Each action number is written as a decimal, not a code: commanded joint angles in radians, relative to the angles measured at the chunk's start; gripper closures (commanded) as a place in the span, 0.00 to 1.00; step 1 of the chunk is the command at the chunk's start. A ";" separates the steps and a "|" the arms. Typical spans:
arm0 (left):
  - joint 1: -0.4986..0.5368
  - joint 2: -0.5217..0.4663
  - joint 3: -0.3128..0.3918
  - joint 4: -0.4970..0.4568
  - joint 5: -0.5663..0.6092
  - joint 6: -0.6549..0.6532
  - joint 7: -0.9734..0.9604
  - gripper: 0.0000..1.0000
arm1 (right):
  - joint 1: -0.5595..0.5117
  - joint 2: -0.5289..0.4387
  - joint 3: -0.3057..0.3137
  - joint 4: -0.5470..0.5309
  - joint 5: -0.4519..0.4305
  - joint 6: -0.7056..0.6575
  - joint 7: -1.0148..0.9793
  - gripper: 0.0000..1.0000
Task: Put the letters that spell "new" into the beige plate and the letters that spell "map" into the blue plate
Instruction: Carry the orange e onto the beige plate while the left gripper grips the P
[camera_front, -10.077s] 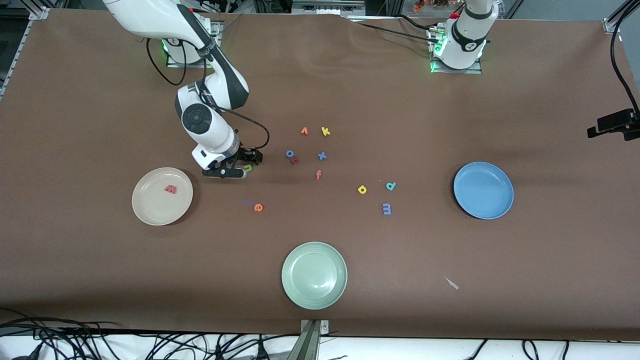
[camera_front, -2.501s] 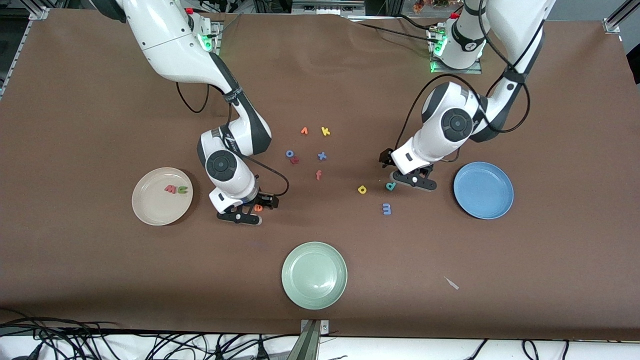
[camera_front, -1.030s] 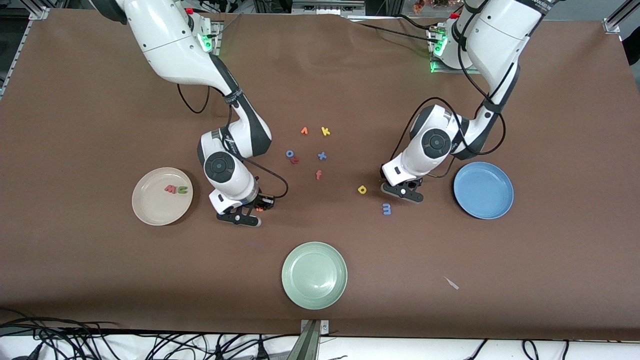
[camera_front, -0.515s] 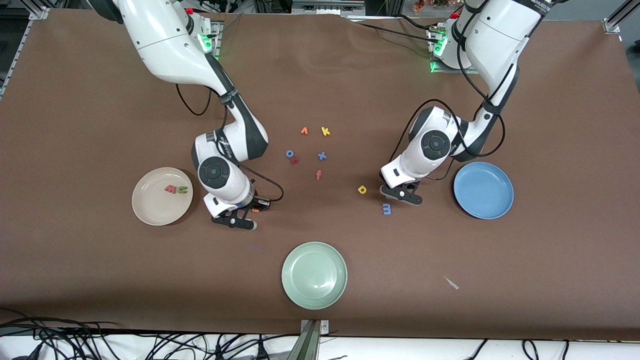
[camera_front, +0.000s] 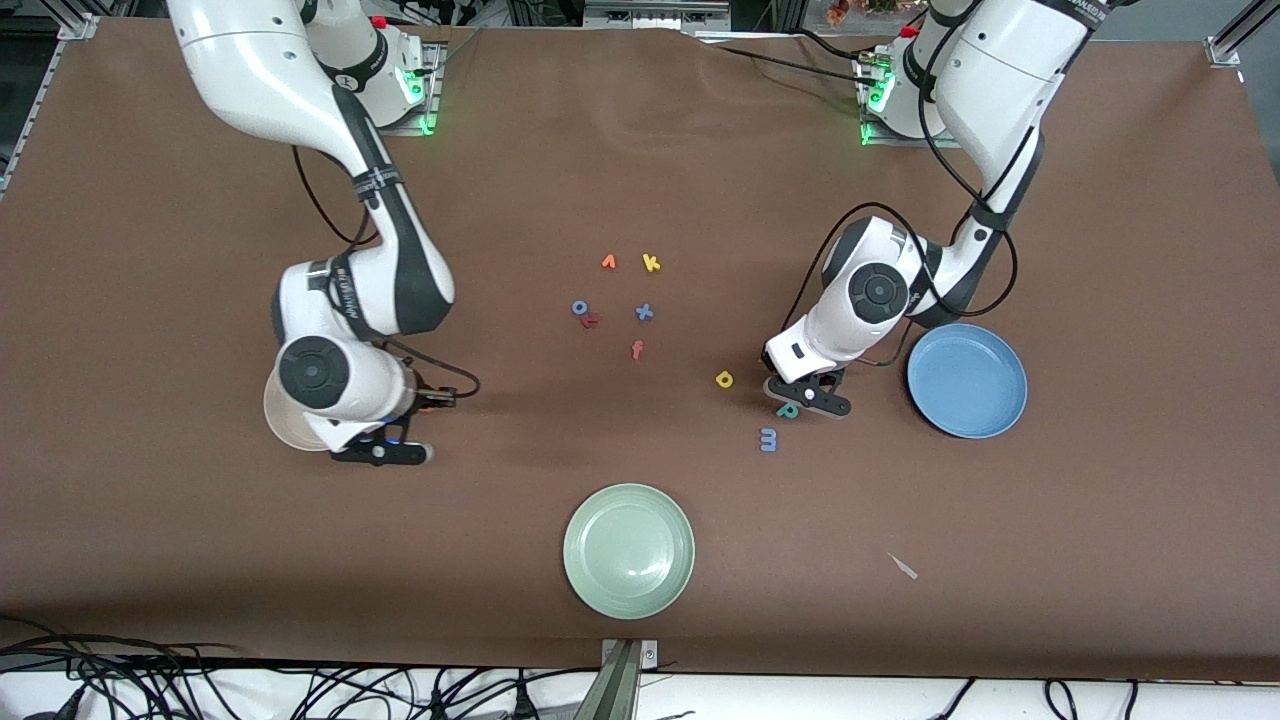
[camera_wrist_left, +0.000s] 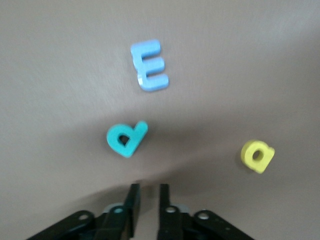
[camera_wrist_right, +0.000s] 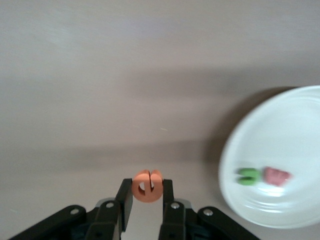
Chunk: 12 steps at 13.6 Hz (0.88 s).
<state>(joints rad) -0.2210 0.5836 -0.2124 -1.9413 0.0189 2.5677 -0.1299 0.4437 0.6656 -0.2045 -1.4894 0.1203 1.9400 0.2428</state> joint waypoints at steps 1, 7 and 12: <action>0.009 0.013 0.010 0.056 0.030 -0.009 0.001 0.22 | 0.003 -0.009 -0.062 -0.026 0.013 -0.053 -0.069 0.76; -0.001 0.074 0.018 0.102 0.033 -0.006 0.001 0.24 | -0.109 0.040 -0.104 -0.034 0.002 -0.042 -0.220 0.75; -0.008 0.102 0.028 0.136 0.127 -0.006 0.012 0.35 | -0.115 0.031 -0.102 -0.028 0.021 -0.055 -0.203 0.00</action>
<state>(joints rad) -0.2234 0.6602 -0.1958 -1.8409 0.1012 2.5675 -0.1284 0.3263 0.7145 -0.3119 -1.5207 0.1217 1.8980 0.0370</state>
